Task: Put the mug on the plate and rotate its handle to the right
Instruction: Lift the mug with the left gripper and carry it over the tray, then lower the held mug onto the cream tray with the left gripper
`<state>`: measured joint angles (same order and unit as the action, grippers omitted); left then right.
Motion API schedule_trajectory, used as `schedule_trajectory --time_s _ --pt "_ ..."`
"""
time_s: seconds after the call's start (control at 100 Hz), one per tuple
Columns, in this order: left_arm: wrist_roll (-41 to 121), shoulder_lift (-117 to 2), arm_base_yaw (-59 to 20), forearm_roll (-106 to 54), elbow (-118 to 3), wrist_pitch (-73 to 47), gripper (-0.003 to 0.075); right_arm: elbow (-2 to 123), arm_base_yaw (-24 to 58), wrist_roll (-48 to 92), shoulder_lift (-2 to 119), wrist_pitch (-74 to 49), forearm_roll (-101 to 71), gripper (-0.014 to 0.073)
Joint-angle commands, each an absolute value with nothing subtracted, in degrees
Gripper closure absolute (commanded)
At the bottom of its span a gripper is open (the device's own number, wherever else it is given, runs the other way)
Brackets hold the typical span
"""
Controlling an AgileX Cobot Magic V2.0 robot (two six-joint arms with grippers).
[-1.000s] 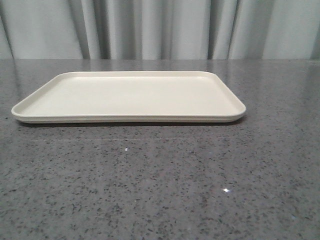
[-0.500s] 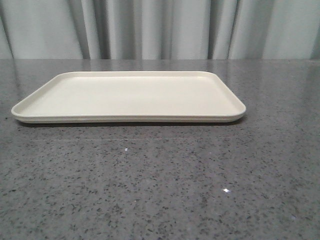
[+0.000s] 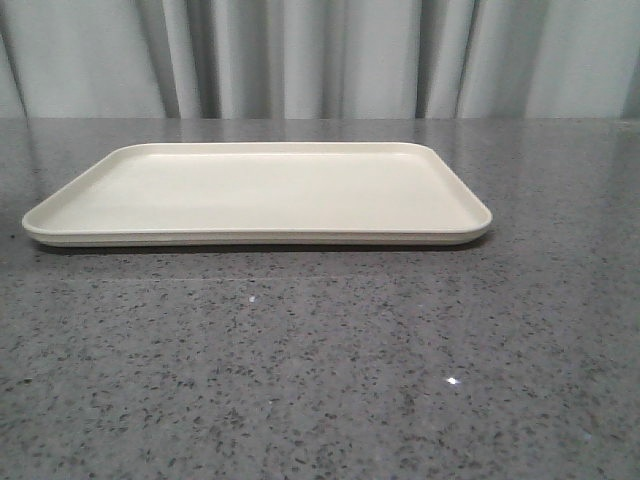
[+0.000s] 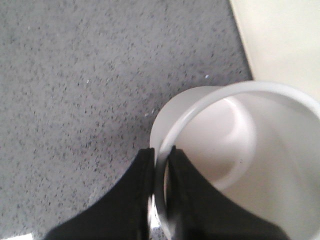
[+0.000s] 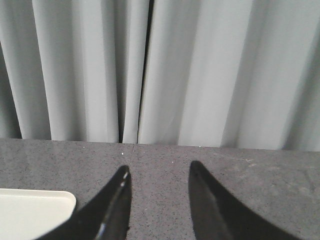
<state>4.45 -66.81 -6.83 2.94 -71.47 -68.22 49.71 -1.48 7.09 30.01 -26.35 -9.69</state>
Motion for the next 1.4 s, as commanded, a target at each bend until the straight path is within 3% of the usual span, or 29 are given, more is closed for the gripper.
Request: schedule_trajectory --time_s 0.0,0.54,0.91,1.39 --pt "6.3 -67.6 -7.3 -1.0 -77.0 -64.7 0.073 51.6 -1.8 7.2 30.6 -22.1 -9.7 0.0293" --pt "7.7 -88.7 -23.1 -5.0 -102.1 -65.3 0.073 51.6 -1.8 7.2 30.6 -22.2 -9.7 0.0293" --pt "7.7 -98.1 -26.9 -7.8 -103.6 -65.2 0.073 51.6 -1.8 7.2 30.6 -23.2 -9.7 0.0293" --pt "9.0 -99.6 -26.9 -11.2 -103.5 -66.1 0.073 51.6 -1.8 7.2 30.6 -23.3 -9.7 0.0293"
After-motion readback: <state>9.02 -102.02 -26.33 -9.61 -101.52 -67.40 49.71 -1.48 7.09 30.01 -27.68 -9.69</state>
